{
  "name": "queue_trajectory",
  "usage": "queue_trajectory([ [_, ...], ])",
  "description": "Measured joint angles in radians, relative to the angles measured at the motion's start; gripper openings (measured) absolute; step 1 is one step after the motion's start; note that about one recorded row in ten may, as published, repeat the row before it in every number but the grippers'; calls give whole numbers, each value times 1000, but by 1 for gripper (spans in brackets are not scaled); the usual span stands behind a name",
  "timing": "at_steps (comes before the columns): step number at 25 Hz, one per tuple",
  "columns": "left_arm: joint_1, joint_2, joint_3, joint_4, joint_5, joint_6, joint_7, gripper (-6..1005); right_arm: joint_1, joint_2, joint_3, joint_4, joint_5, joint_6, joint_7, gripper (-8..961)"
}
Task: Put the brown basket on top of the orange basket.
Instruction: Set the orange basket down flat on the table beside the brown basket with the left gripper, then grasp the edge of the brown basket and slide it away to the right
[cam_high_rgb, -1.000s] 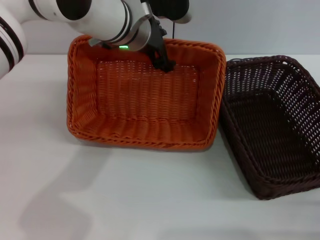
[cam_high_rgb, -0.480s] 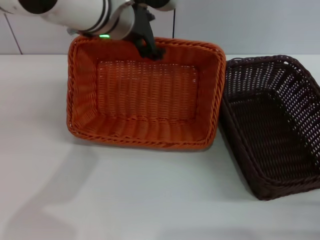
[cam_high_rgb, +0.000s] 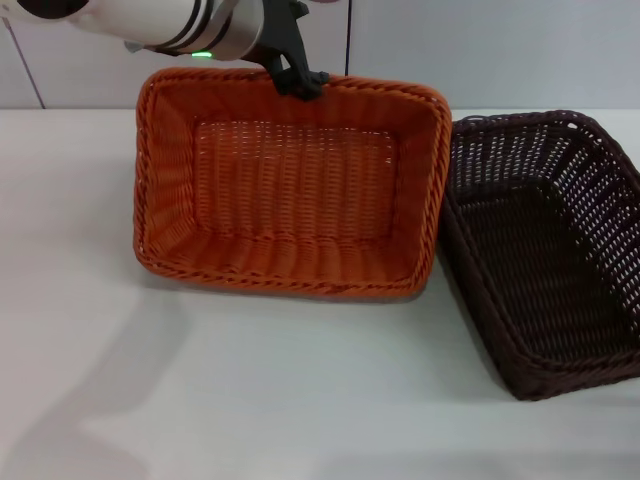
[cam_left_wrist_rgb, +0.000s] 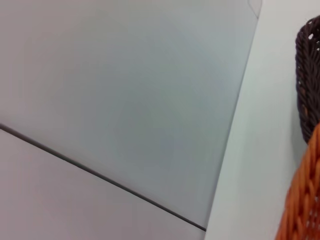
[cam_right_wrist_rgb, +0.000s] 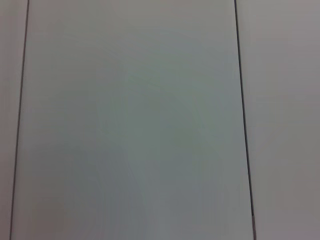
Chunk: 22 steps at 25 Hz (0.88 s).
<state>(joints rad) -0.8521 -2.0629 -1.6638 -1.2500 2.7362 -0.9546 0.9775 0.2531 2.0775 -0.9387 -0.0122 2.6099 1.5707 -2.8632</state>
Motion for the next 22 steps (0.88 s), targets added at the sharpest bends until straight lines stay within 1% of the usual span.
queue_trajectory([
  [3, -21, -2, 4, 67, -3, 69, 3, 775, 0, 1, 0, 3, -1, -1, 0, 761],
  [4, -21, -2, 4, 67, -3, 69, 3, 775, 0, 1, 0, 3, -1, -1, 0, 761],
  [5, -39, -2, 6, 119, -5, 103, 3, 775, -2, 1, 0, 3, -1, -1, -1, 761],
  [6, -39, -2, 6, 119, -5, 103, 3, 776, -3, 1, 0, 2, -1, -1, -1, 761],
  [7, -48, -2, 6, 148, -5, 119, 3, 776, -4, 0, 0, 0, -1, -1, -1, 761],
  [10, -48, -2, 6, 148, -5, 119, 3, 775, -5, 0, 0, -1, -1, -1, -1, 761],
  [11, -59, -3, 8, 183, -4, 138, 3, 774, -5, 0, 0, -1, -1, -1, 0, 761],
  [12, -69, -4, 25, 230, -6, 169, 4, 774, -4, 0, 0, -1, -1, -1, 0, 761],
  [15, -82, -6, 54, 281, -8, 194, 4, 775, 0, 0, 0, 1, -1, -1, 0, 761],
  [19, -86, -6, 70, 295, -2, 218, -7, 775, 0, 1, 0, 1, -1, 1, 0, 761],
  [21, -69, -5, 66, 255, 3, 221, -25, 776, -1, 1, 0, 1, -1, 7, 0, 761],
  [22, -47, -3, 61, 218, 7, 228, -44, 776, -2, 1, 0, 0, -1, 9, 0, 761],
])
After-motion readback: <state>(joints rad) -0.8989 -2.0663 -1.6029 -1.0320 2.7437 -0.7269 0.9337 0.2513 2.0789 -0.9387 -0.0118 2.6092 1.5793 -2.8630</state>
